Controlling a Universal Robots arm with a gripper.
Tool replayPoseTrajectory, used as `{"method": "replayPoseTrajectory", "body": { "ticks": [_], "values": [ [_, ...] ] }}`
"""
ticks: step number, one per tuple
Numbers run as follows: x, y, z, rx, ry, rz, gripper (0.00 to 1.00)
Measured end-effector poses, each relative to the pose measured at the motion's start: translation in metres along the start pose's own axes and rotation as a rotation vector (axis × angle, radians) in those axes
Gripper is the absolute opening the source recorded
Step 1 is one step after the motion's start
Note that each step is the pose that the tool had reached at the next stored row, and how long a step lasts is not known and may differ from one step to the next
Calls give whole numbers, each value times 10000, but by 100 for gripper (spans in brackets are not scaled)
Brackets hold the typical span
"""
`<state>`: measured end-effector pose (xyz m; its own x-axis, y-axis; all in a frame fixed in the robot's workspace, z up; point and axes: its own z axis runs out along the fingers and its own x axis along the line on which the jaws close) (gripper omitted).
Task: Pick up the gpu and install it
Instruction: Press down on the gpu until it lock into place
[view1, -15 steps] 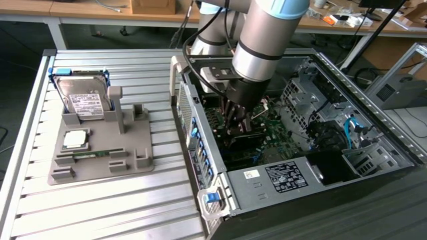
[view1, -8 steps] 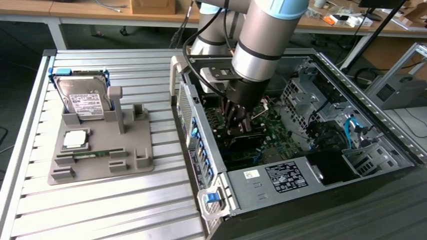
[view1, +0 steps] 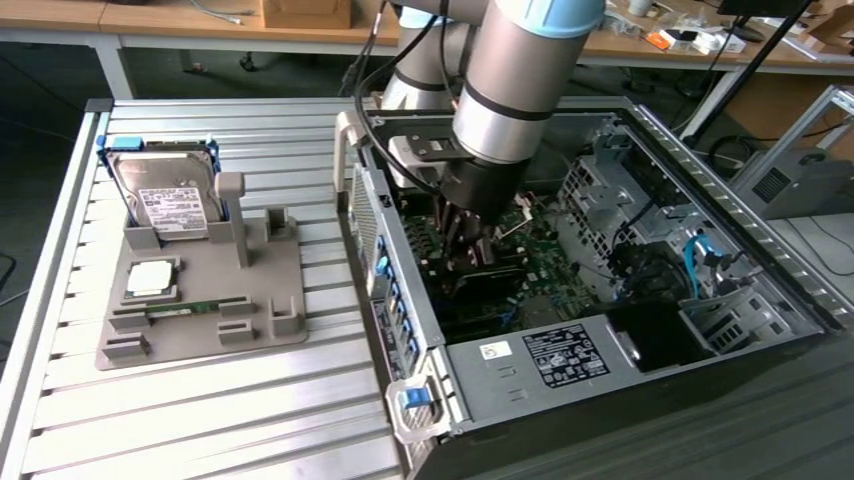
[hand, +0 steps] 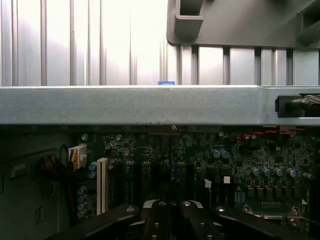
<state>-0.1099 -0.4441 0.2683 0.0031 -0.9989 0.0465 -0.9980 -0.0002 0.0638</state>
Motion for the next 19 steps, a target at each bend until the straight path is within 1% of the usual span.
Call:
{"method": "replayPoseTrajectory", "body": {
  "ticks": [3,5,6,10,12,15,19],
  "values": [
    [-1,5,-5,-6,13,-2,11],
    [1,-5,-3,-8,8,2,11],
    [1,-20,-2,-6,2,3,11],
    [2,-131,-9,-13,4,-1,11],
    [2,-183,-11,-5,2,-1,11],
    [2,-222,-21,-4,-3,-4,11],
    [2,-245,-65,11,-20,-10,11]
  ]
}}
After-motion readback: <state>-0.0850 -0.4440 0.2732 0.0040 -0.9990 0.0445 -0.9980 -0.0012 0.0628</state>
